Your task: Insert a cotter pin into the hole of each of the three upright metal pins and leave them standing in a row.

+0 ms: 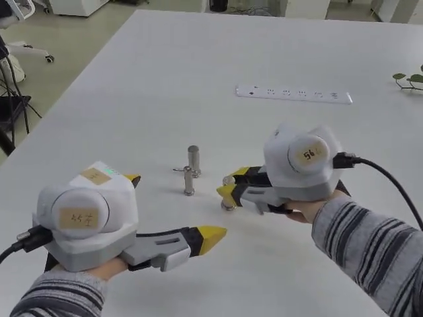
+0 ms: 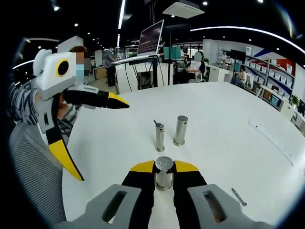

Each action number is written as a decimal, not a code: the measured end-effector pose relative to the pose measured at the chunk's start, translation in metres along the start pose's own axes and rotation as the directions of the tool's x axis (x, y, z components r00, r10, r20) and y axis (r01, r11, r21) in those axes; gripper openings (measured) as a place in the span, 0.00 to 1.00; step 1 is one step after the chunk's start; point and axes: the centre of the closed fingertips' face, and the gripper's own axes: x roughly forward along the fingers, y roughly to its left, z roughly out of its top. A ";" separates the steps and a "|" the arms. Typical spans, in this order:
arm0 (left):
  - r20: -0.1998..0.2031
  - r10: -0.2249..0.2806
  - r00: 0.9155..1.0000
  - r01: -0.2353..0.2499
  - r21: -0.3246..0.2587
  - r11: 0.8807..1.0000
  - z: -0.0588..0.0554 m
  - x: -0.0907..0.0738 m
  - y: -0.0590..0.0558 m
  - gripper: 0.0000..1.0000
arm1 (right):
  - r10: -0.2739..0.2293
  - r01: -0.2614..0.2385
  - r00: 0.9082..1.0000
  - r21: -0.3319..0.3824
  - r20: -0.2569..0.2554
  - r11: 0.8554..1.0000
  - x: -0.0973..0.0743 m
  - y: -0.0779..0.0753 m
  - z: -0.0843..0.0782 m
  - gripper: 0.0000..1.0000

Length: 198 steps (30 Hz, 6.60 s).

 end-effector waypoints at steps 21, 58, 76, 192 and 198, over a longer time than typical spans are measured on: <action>-0.018 -0.026 1.000 0.026 0.007 1.000 -0.008 0.007 -0.006 0.98 | 0.016 -0.016 1.000 0.020 0.003 1.000 -0.009 0.010 -0.014 0.09; -0.014 -0.040 0.999 0.040 0.016 0.999 -0.006 0.009 -0.012 0.98 | -0.058 0.063 0.986 0.034 -0.155 0.997 -0.066 -0.061 -0.052 0.21; -0.024 -0.059 0.998 0.060 0.015 0.998 -0.008 0.009 -0.016 0.97 | -0.047 0.059 0.942 0.028 -0.332 0.998 -0.061 -0.098 -0.078 0.20; 0.043 -0.334 0.942 0.327 -0.352 0.877 0.005 0.003 -0.102 0.00 | 0.124 -0.241 0.967 -0.634 -0.224 0.735 -0.082 0.061 -0.022 0.00; 0.043 -0.338 0.940 0.331 -0.347 0.877 0.005 0.003 -0.103 0.00 | 0.127 -0.242 0.966 -0.627 -0.223 0.740 -0.082 0.061 -0.022 0.00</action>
